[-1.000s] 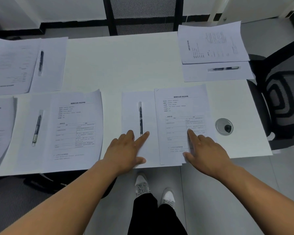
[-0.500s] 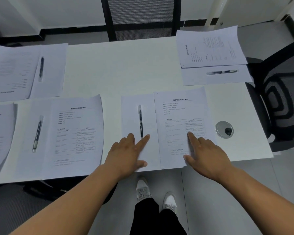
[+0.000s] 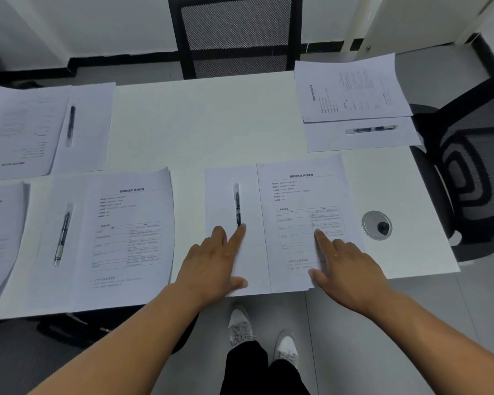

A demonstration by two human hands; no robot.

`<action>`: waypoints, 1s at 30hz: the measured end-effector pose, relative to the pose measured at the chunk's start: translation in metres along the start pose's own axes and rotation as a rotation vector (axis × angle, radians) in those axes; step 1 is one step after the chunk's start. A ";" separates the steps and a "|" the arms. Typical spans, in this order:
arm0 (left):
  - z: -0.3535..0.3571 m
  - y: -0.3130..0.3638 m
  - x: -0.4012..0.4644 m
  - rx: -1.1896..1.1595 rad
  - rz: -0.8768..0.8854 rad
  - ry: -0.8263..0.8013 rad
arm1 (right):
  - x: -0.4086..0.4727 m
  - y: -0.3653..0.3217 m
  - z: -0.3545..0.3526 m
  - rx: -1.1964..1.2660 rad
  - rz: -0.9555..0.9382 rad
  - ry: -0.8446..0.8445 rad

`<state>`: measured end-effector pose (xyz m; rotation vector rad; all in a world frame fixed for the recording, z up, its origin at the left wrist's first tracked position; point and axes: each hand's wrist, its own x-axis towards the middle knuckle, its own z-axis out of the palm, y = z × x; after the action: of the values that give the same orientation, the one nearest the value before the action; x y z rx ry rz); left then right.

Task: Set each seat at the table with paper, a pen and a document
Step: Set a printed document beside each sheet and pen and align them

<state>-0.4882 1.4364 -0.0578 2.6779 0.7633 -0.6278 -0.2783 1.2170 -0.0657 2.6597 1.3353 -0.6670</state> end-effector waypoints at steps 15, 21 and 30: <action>-0.005 0.004 0.008 0.072 0.100 0.019 | -0.001 0.000 -0.001 -0.004 -0.003 -0.003; -0.005 0.005 0.008 0.063 0.123 0.035 | 0.000 0.000 0.001 -0.014 -0.007 0.004; -0.007 0.005 0.005 0.021 0.115 0.049 | 0.000 0.001 0.000 -0.034 -0.021 0.018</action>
<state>-0.4793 1.4375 -0.0535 2.7428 0.6126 -0.5464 -0.2777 1.2161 -0.0661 2.6351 1.3683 -0.6179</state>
